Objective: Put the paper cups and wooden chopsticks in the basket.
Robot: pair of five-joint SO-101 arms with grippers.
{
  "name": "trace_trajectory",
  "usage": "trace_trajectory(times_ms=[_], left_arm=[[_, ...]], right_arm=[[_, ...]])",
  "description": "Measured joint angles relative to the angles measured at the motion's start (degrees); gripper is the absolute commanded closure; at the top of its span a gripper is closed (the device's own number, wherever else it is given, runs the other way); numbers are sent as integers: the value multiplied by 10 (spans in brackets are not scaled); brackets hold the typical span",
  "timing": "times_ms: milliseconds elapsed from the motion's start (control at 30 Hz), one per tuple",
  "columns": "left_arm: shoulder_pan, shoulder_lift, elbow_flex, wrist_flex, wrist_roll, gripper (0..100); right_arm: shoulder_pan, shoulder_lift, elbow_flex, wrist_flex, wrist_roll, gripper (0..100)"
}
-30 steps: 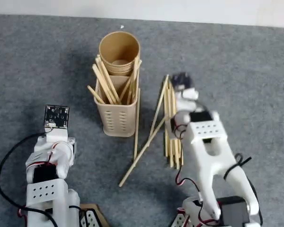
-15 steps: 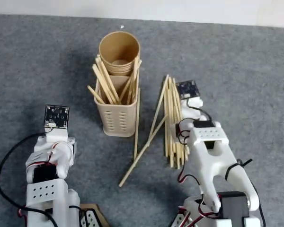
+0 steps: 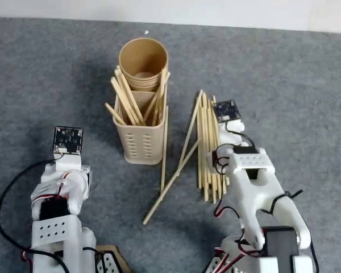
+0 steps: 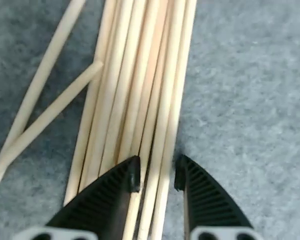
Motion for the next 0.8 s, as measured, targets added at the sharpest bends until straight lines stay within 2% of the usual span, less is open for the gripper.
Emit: trace_trajectory(times_ms=[133,367,800], left_arm=[[0,0,0,0,0,842],[0,0,0,0,0,842],[0,0,0,0,0,842]], right_arm=[[13,30,-8,-1,2,990],[39,27,-6,-2,0,991],[49,-268,7,17,-25,992]])
